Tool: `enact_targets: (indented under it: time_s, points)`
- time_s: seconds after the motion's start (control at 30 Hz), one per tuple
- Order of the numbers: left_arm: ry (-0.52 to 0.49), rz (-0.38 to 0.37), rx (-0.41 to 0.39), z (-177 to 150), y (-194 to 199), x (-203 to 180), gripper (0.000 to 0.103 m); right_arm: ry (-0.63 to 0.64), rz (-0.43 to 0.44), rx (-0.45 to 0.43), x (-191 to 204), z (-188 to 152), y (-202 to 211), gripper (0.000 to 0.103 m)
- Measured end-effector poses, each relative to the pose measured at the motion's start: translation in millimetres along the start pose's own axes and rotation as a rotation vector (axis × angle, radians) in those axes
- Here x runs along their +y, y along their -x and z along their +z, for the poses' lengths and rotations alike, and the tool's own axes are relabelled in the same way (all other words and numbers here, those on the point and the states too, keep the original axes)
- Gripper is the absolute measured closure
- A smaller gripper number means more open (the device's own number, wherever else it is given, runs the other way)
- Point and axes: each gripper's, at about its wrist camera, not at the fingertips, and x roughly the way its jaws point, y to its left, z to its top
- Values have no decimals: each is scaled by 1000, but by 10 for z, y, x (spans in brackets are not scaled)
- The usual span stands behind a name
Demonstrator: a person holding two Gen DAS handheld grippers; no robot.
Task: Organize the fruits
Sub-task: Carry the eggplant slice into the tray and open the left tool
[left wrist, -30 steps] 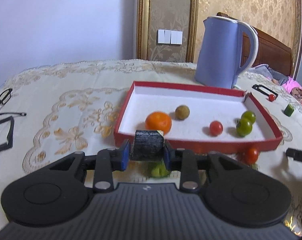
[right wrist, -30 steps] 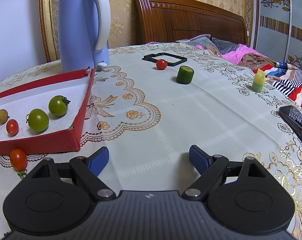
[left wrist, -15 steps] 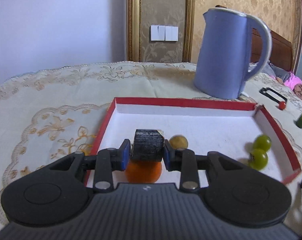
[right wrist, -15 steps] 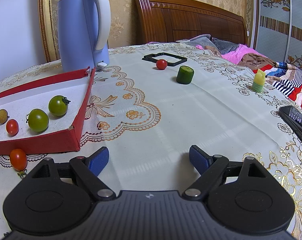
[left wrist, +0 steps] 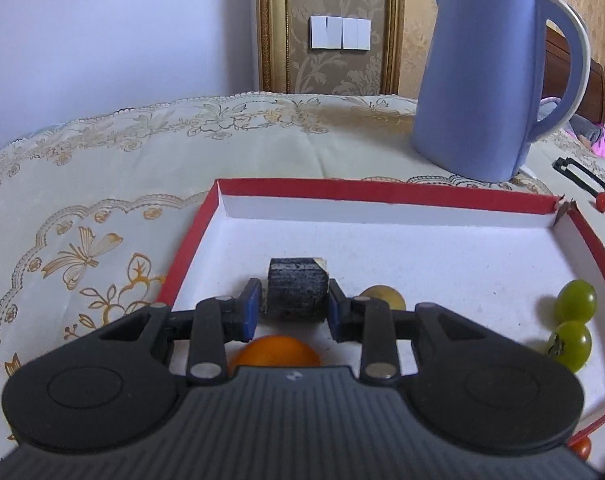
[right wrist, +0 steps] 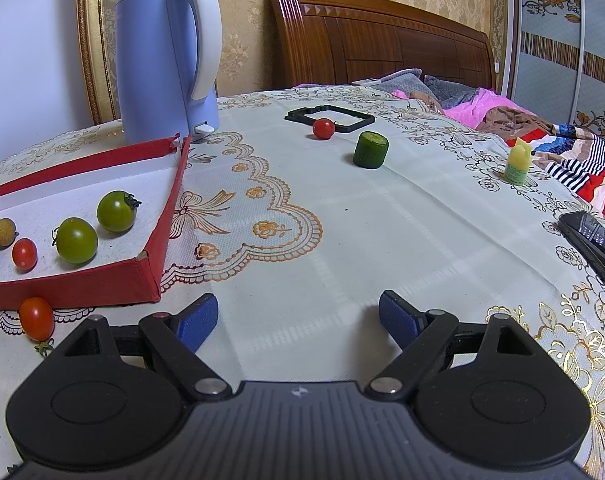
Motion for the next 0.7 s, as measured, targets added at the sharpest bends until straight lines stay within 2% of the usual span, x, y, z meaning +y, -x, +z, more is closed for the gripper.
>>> enact_targets:
  time_s: [0.23,0.3,0.5,0.7]
  points:
    - [0,10,-5,-10,7,-14,70,0,0,0,-2,-1,0,15]
    - [4,25,-8,-16,12,-5,52,0,0,0,0,-1,-1,15]
    - [-23,47,-78,-28,190,-23,30,0,0,0,-2,-1,-1,15]
    - [-11,23,-111,-86,537,107,29,0,0,0,-1,-1,-1,15]
